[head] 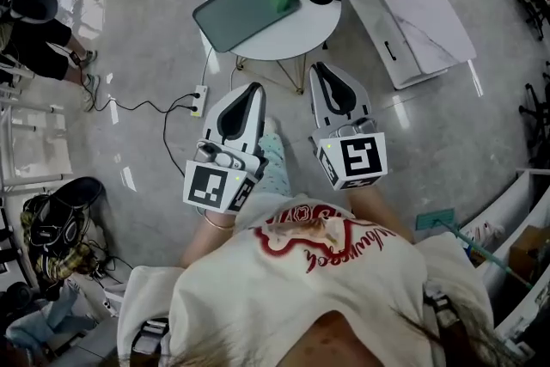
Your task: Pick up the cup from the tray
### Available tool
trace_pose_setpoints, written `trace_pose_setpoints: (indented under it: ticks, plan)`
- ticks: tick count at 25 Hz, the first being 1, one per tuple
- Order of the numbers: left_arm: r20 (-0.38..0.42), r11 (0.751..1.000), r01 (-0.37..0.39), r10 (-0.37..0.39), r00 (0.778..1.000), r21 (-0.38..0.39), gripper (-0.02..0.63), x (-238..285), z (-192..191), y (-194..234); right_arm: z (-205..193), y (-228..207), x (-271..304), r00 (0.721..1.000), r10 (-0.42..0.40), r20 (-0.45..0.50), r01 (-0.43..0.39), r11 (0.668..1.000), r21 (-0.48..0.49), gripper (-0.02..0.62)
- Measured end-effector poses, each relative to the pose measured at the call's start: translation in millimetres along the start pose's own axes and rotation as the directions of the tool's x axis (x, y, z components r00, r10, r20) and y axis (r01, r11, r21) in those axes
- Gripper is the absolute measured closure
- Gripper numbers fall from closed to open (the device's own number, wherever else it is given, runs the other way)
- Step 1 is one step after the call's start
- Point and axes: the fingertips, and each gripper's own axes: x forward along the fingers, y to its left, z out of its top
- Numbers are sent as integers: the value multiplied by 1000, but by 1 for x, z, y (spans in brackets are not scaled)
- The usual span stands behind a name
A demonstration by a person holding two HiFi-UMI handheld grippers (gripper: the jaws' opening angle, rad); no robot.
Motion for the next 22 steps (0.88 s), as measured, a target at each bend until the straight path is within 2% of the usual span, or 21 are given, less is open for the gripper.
trace_pose_setpoints:
  ticks: [5,12,17,22]
  plan:
    - [-8,999,37,-36,999,7,592,63,-7,62,4,-39,71,998,-67,0,67,998,-20,555]
    - [8,994,97,-98,995,49,592,157,14,150,34,-83,190,990,-135,50,136,990,-24,555]
    - [1,994,105,-105,994,34,592,193,18,181,51,-100,222,986,-151,70,153,988,-20,555]
    - [-22,997,78,-78,997,21,592,218,1,198,23,-125,239,988,-150,24,150,989,-1,555]
